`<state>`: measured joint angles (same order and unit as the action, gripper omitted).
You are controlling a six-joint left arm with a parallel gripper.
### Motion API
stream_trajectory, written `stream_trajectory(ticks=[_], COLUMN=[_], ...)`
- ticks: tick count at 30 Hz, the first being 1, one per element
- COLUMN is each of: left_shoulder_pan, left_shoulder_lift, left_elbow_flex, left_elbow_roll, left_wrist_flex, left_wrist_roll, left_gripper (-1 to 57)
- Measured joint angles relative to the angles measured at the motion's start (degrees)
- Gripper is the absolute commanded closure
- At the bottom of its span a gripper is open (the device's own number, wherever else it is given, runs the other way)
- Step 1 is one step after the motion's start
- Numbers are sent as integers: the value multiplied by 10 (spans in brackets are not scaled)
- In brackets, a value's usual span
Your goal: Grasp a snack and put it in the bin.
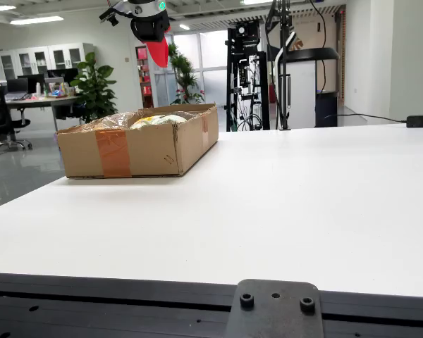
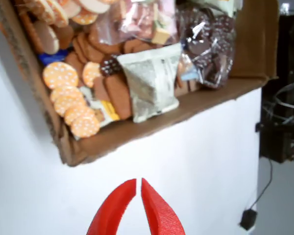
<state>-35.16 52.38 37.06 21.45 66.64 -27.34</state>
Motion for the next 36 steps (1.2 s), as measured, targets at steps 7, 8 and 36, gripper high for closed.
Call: stream_trajectory(ticks=[7,8,36], left_shoulder_pan=[-44,-51,-352], left_shoulder_lift=[-81,-95,-346], left_elbow_flex=[100,116,450], left_elbow_roll=[1,1,-64], left_wrist_flex=[17,18,-99], left_wrist_roll=[-22,-26,-95], left_gripper=[563,563,566])
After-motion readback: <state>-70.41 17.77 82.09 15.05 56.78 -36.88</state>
